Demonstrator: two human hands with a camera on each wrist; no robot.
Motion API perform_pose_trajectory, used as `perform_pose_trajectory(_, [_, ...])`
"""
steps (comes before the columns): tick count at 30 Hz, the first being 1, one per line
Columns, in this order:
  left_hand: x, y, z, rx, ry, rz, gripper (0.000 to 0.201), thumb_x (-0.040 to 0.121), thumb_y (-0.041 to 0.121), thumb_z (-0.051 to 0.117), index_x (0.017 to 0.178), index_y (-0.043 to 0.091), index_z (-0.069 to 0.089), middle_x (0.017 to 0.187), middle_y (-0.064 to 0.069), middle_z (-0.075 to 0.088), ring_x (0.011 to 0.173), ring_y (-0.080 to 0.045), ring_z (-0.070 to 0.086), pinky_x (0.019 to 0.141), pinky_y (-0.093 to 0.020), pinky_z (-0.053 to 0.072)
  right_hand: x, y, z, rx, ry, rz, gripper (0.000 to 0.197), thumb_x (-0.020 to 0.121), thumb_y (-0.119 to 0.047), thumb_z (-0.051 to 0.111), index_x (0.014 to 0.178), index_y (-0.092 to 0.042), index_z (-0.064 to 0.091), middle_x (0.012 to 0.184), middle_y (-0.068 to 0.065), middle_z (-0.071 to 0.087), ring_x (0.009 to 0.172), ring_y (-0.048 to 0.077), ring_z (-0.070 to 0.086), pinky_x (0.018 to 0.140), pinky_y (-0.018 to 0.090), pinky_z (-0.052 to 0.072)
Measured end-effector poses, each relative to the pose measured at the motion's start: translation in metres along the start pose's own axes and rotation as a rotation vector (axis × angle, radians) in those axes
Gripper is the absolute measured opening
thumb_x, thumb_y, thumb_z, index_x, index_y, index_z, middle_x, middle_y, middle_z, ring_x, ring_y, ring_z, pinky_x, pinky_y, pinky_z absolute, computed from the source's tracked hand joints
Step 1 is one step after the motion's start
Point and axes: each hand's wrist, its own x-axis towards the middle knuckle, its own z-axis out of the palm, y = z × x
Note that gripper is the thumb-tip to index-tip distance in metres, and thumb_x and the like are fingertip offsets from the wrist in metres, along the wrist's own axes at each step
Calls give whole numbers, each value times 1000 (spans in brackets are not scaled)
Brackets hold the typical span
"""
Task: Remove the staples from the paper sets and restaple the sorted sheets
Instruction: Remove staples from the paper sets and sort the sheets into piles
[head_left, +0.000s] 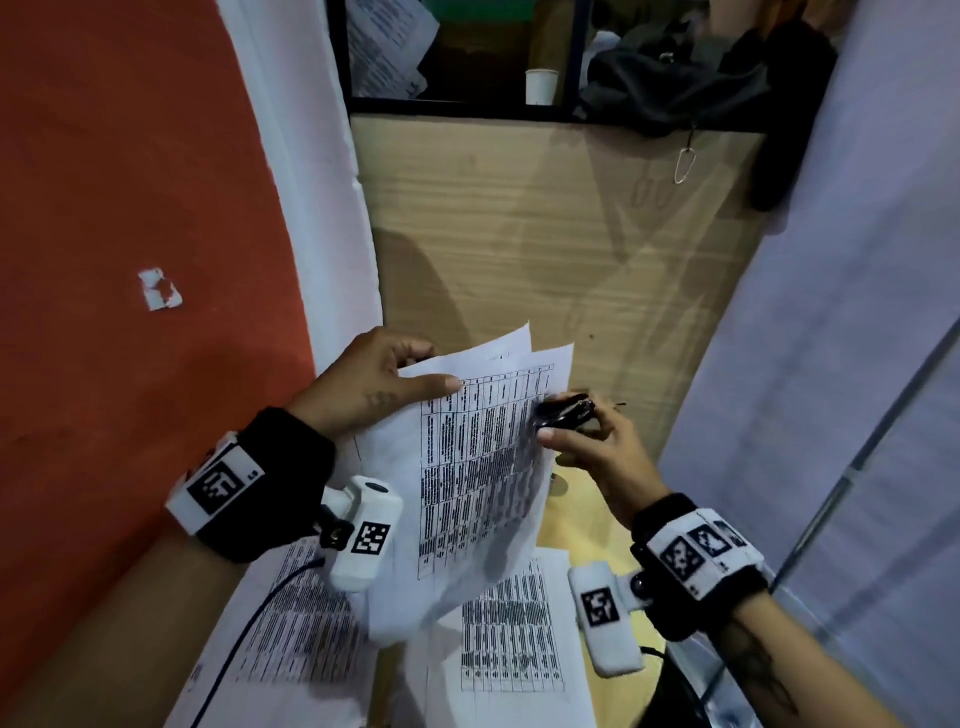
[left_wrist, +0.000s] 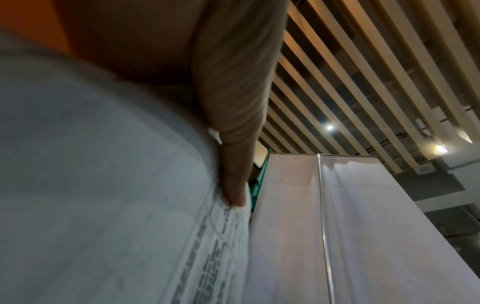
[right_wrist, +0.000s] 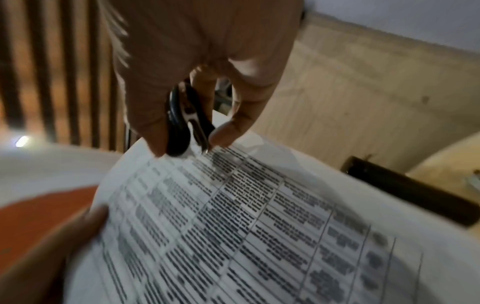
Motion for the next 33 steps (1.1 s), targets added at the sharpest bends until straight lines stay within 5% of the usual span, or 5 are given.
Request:
perform_pose_trajectory(14, [5, -28, -54, 207, -6, 6, 53, 42, 63, 78, 79, 27, 70, 81, 1, 73, 72, -3, 61, 68, -27, 49, 10, -7, -28, 176, -86, 134, 79, 23, -35, 93, 95, -14, 68, 83, -1, 73, 68, 5, 65, 52, 14, 48])
perform_pose_trajectory(19, [-10, -51, -50, -272, 172, -106, 93, 16, 60, 89, 94, 19, 58, 70, 10, 70, 68, 1, 64, 64, -13, 52, 14, -10, -39, 277, -9, 157, 79, 13, -40, 93, 85, -16, 72, 76, -4, 73, 66, 2, 66, 50, 11, 47])
perform_pose_trajectory(23, [-19, -69, 1, -459, 267, -187, 120, 20, 49, 94, 122, 2, 50, 104, -1, 69, 91, -13, 67, 70, -21, 56, 17, -3, -22, 325, -7, 202, 69, 14, -39, 93, 78, -21, 76, 79, -2, 73, 71, 5, 68, 56, 12, 48])
perform_pose_trajectory(28, [-25, -92, 18, -426, 566, -223, 72, 49, 10, 89, 113, 5, 58, 102, -6, 69, 91, -22, 67, 76, -28, 57, 14, 12, -2, 321, 10, 269, 35, 58, -15, 80, 90, -14, 68, 77, -1, 72, 67, 7, 67, 47, 12, 46])
perform_pose_trajectory(33, [-45, -139, -13, -244, 594, -351, 24, 80, -4, 66, 102, 4, 60, 75, 11, 72, 57, 11, 60, 59, -6, 48, -2, 56, -15, 151, 110, 369, 15, 80, -7, 65, 85, -21, 63, 68, -12, 68, 66, -1, 63, 61, 18, 45])
